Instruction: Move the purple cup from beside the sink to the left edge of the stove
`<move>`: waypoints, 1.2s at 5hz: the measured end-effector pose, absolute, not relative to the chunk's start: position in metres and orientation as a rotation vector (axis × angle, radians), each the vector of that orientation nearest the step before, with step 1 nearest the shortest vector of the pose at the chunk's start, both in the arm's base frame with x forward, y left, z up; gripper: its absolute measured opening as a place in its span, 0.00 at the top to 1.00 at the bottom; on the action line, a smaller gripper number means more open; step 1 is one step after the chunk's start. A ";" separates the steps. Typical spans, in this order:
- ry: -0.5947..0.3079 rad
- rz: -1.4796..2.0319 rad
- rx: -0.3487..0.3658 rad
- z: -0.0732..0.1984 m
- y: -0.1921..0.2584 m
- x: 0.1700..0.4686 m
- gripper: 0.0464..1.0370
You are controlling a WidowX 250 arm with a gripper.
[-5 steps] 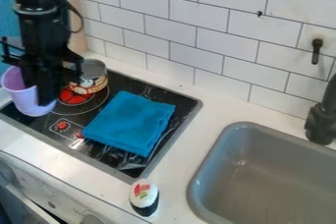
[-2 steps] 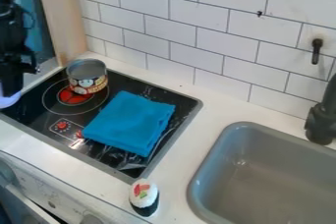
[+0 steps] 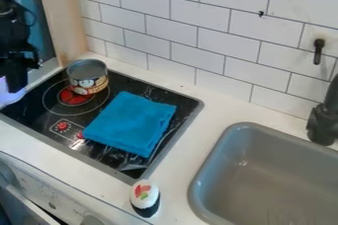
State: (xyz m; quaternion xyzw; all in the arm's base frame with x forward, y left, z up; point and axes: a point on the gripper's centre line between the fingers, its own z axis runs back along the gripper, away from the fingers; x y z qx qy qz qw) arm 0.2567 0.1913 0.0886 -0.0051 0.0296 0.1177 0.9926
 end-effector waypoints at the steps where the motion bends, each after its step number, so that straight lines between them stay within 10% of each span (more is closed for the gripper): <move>1: 0.084 0.245 -0.033 0.076 0.193 0.265 0.93; 4: 0.142 0.238 -0.027 0.052 0.175 0.289 0.93; 6: 0.172 0.263 -0.041 0.051 0.162 0.290 0.69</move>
